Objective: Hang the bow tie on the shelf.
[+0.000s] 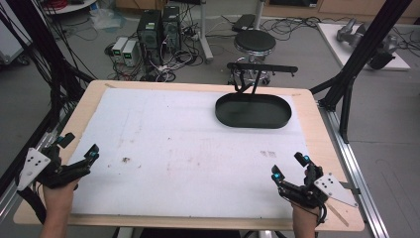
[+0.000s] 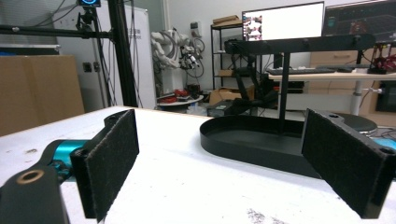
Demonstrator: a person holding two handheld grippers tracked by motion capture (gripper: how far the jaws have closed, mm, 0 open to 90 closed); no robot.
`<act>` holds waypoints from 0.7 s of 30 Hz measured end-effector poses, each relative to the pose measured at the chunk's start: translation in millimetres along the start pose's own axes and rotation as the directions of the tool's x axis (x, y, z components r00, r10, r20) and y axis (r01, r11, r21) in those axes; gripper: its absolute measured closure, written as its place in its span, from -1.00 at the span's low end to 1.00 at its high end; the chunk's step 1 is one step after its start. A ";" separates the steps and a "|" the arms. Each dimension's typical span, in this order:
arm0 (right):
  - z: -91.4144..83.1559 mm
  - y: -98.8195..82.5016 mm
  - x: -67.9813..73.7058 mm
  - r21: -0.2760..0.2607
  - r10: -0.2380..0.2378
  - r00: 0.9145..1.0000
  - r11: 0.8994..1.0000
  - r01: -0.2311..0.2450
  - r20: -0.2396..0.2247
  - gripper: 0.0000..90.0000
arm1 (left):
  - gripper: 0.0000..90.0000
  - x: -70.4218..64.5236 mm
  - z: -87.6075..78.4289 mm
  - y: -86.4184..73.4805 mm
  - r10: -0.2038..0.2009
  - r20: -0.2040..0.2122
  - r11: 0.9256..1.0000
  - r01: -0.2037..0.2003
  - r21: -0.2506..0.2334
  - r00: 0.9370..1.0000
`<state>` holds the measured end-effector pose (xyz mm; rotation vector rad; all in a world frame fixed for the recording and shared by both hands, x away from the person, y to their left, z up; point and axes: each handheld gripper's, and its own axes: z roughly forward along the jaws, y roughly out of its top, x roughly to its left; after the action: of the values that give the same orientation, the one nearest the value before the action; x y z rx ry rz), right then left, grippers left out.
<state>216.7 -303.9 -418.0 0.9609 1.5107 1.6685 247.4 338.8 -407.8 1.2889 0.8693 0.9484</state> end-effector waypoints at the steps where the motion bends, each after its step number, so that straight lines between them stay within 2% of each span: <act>1: -0.4 -0.2 -0.7 0.000 0.000 1.000 1.000 0.000 0.003 -0.76 | -0.72 1.2 -0.2 -2.1 -0.007 -0.003 1.000 0.007 0.003 1.000; 5: -0.5 -0.4 -4.2 -0.001 0.009 1.000 1.000 -0.009 0.017 -0.76 | -0.72 2.4 -2.1 -8.2 0.000 -0.013 1.000 0.001 0.018 1.000; 15: 0.5 0.5 -3.1 -0.001 0.004 1.000 1.000 -0.004 0.020 -0.76 | -0.72 3.1 -7.7 -7.5 -0.005 -0.003 1.000 0.005 -0.008 1.000; 21: -0.6 0.0 -4.1 0.000 0.002 1.000 1.000 -0.002 0.025 -0.76 | -0.72 0.1 -8.0 -9.7 0.000 -0.003 1.000 0.000 -0.003 1.000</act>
<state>218.3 -307.7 -418.4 0.9801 1.4945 1.6521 240.8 341.5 -418.2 1.2849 0.8698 0.9523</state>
